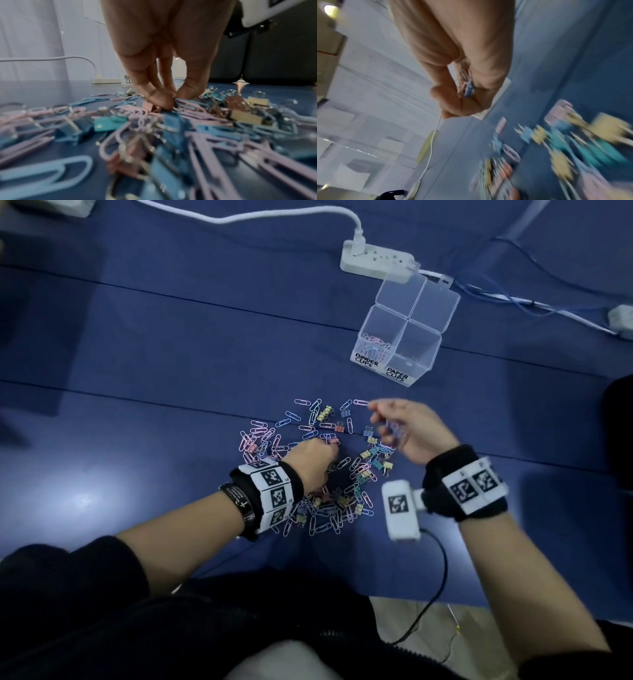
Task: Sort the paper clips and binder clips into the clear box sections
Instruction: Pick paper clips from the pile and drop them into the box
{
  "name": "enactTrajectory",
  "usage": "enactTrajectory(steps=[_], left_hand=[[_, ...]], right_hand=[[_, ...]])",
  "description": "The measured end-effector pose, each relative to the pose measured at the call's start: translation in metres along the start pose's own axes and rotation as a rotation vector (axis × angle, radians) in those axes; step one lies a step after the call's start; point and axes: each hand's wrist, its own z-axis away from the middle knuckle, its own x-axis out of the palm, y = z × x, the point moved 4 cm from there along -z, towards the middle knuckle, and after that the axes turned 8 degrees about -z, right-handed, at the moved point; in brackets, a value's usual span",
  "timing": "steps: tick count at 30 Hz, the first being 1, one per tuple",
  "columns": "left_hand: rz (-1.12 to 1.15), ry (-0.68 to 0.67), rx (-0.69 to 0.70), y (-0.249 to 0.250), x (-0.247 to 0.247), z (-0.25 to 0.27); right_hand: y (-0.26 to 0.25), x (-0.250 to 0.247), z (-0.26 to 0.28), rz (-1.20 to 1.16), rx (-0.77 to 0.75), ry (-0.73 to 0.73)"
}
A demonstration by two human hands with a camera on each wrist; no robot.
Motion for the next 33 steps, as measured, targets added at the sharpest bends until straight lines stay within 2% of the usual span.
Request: enactTrajectory(steps=[4, 7, 10, 15, 20, 22, 25, 28, 31, 33], left_hand=[[0.138, -0.057, -0.008, -0.008, -0.005, 0.000], [0.311, -0.013, -0.036, -0.017, -0.011, 0.004], [0.466, 0.041, -0.089, -0.028, -0.019, 0.006], [0.656, 0.044, -0.181, -0.046, -0.026, 0.008], [0.614, 0.133, -0.262, -0.064, -0.031, 0.009], [0.603, 0.148, -0.293, -0.072, -0.033, 0.009], [0.738, 0.157, -0.353, -0.085, -0.034, 0.010], [0.771, 0.178, -0.359, -0.094, -0.039, 0.012], [0.580, 0.203, -0.328, -0.099, -0.046, 0.010], [0.462, 0.222, -0.268, -0.096, -0.049, 0.004]], right_hand=[[-0.053, 0.000, -0.021, 0.142, -0.126, 0.077], [-0.087, 0.001, -0.039, 0.208, -0.208, 0.190], [-0.108, 0.005, -0.055, 0.214, -0.216, 0.267], [-0.115, 0.006, -0.078, 0.116, -0.162, 0.286], [-0.110, 0.011, -0.091, 0.087, -0.132, 0.297], [-0.105, 0.014, -0.092, 0.114, -0.103, 0.244], [-0.104, 0.016, -0.090, 0.235, -0.104, 0.210], [-0.106, 0.017, -0.085, 0.350, -0.227, 0.244], [-0.096, 0.025, -0.069, 0.472, -0.477, 0.292], [-0.070, 0.032, -0.058, 0.565, -0.555, 0.244]])
